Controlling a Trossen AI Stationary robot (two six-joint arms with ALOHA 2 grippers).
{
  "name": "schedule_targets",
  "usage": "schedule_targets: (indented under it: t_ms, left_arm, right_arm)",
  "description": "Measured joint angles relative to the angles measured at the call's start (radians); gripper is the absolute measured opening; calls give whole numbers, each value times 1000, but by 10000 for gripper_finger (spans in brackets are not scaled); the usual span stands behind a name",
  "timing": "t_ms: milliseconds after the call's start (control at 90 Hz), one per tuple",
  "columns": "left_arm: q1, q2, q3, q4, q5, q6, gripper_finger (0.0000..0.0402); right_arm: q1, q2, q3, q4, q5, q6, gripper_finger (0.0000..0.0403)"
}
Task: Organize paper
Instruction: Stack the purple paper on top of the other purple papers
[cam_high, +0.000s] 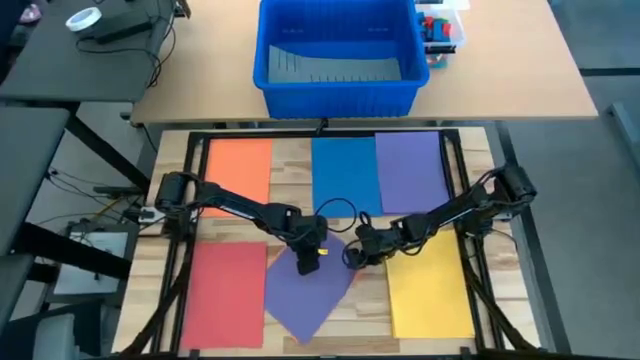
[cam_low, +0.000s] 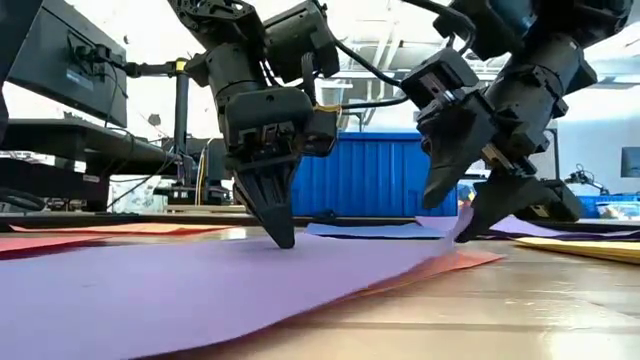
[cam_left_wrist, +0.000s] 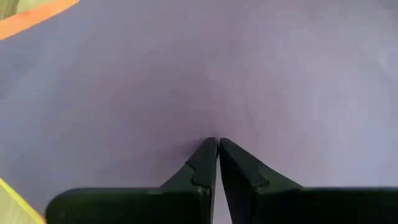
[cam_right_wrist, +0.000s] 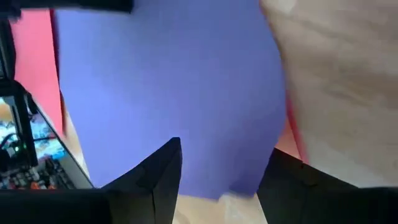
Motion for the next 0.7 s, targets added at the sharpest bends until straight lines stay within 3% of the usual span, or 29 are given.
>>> schedule_targets:
  t_ms: [289,456,622,700]
  left_arm:
    - [0,0,0,0,0,0,6]
    - [0,0,0,1,0,1,6]
    - [0,0,0,18,0,16,6]
    - [3,-2,17,-15,1,38,6]
  right_arm:
    - [-23,0,0,6,21,-56,158]
    - [-9,8,0,65,20,-83,103]
    - [-8,73,1,172,-21,-131,21]
    - [-10,85,1,153,-33,-154,7]
